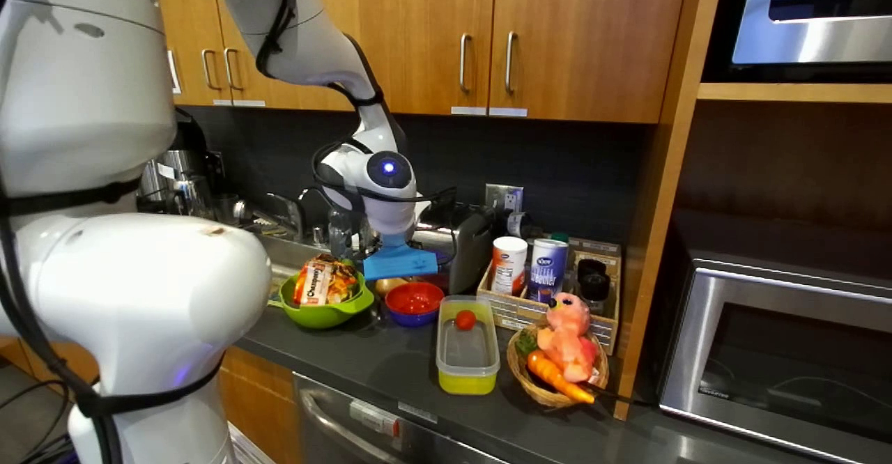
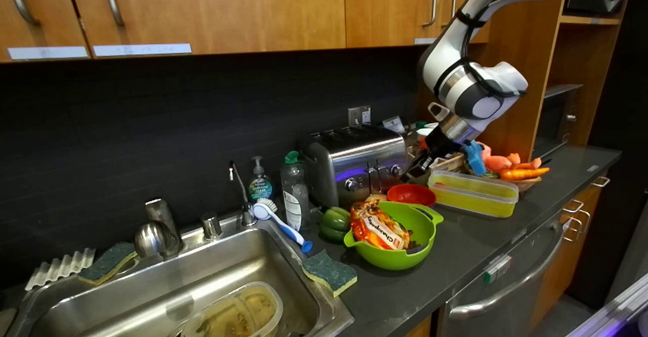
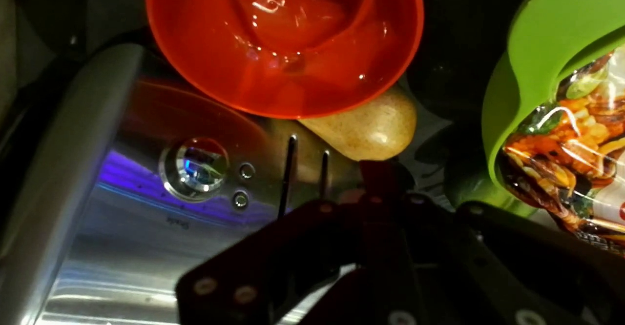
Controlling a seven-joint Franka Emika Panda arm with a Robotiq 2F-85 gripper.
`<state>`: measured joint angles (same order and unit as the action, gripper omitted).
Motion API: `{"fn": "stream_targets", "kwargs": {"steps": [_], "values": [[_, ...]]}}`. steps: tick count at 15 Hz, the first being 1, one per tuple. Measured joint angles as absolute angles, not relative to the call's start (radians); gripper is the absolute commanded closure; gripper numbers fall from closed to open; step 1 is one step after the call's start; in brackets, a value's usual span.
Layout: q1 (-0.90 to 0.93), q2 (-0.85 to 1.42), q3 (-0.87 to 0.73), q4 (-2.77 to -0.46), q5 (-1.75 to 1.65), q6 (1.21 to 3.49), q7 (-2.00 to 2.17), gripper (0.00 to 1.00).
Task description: Press the right knob on the toaster
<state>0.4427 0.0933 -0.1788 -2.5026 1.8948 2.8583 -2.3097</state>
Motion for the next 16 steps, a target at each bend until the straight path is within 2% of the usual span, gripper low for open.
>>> {"fn": "stream_targets", "kwargs": {"steps": [16], "values": [[0.43,0.238,-0.237,-2.365,2.14,2.865,-2.469,1.0]]}}
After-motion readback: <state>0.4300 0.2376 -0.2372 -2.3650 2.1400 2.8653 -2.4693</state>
